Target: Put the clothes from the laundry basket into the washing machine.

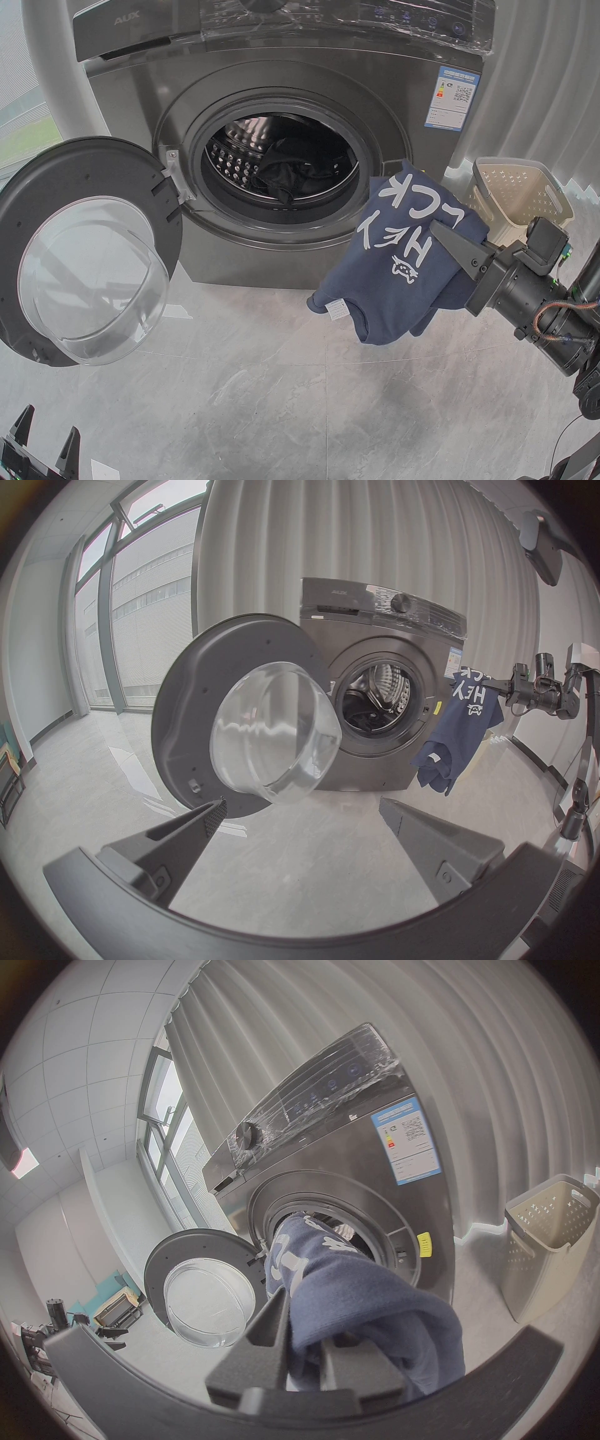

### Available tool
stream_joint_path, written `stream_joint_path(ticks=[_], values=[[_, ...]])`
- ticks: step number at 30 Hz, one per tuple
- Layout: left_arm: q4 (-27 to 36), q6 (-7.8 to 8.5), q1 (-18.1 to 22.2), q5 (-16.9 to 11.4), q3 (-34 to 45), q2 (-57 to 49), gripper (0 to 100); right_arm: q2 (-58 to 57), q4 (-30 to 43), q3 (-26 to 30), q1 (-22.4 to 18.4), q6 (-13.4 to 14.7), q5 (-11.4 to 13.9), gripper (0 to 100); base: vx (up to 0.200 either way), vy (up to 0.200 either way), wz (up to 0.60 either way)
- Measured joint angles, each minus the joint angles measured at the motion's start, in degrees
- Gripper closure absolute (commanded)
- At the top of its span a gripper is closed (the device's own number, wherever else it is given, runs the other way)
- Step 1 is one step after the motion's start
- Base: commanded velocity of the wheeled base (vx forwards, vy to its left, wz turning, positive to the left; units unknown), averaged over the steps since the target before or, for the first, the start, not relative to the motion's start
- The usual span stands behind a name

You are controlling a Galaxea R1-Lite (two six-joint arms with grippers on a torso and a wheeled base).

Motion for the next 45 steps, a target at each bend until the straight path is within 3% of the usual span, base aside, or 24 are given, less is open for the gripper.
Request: stream_joint_path(ticks=[8, 29, 34, 45], values=[[0.01, 0.04, 0.00, 0.05, 0.00, 0.00, 0, 0.00, 0.01, -0.06, 0.05, 0.02, 0.04, 100, 0.150, 0.000, 0.00], [0.01, 0.06, 0.00, 0.02, 0.00, 0.00, 0, 0.04, 0.01, 0.13, 0.00, 0.09, 0.01, 100, 0.000, 0.000, 0.00], [0.01, 0.09, 0.02, 0.02, 0.00, 0.00, 0, 0.04, 0.01, 0.16, 0.00, 0.09, 0.01, 100, 0.000, 0.200, 0.00], [0.01, 0.12, 0.00, 0.02, 0.00, 0.00, 0, 0.09, 0.01, 0.28, 0.02, 0.11, 0.09, 100, 0.000, 0.000, 0.00]])
